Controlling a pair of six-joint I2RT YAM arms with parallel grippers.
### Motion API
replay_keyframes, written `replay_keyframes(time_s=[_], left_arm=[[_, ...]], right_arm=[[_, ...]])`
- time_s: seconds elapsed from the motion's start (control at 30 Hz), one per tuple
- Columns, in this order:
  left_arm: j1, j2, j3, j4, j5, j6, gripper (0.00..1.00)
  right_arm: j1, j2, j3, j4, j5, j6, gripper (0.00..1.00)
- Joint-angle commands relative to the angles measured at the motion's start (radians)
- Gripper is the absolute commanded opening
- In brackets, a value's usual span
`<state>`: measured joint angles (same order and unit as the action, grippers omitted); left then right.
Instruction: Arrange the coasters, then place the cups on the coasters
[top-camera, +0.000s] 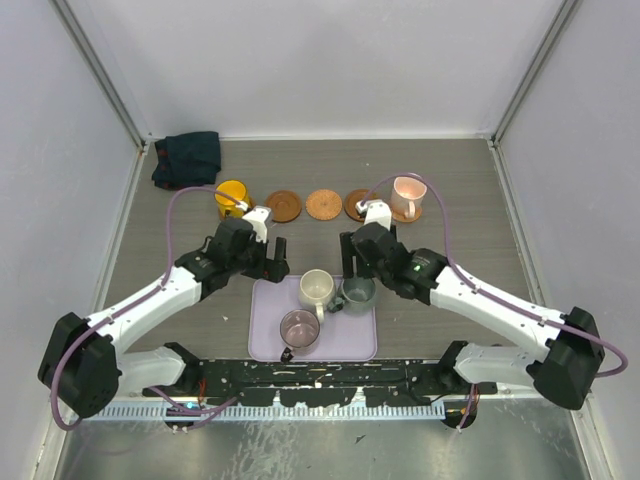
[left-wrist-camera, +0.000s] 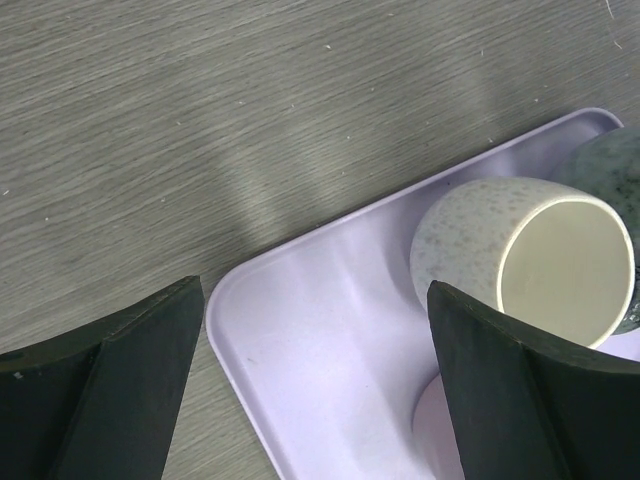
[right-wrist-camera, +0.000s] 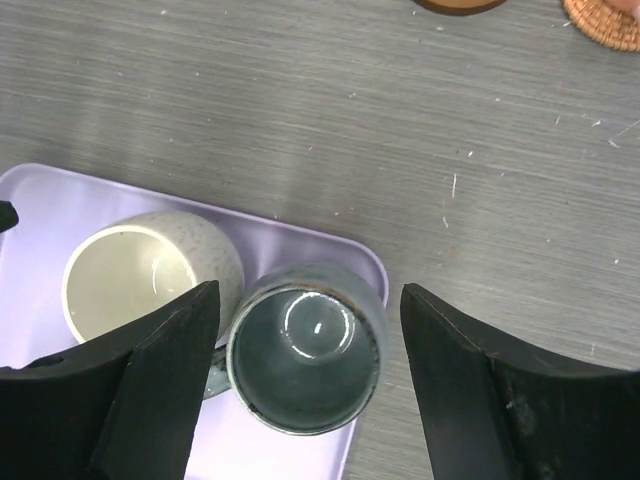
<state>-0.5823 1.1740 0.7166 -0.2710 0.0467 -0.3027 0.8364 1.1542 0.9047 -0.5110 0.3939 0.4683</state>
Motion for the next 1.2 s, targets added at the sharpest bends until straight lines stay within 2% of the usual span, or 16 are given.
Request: replay_keyframes(time_s=[0.0,0.2,0.73,1.17], left_arm=[[0.0,-0.001,0.0,0.05,0.017,-0.019,0.95],[0.001,-0.008,-0.015,0.023,-0.029,-0.026,0.95],[-0.001,-0.01,-0.029,0.045,-0.008,-0.053,0.94],[0.0,-0.017,-0.029,0.052,0.008,-0.056,0.95]], right_arm=[[0.113,0.047,0.014,-0.031,0.167,0.111,0.78],[0.261,0.172,0.065,-0.078,0.304,0.169,0.78],[0.363,0.339,0.135,-0.26,0.405,0.275,0.78],[0.47,0.329,0.14,-0.391,0.459,0.465,0.78]])
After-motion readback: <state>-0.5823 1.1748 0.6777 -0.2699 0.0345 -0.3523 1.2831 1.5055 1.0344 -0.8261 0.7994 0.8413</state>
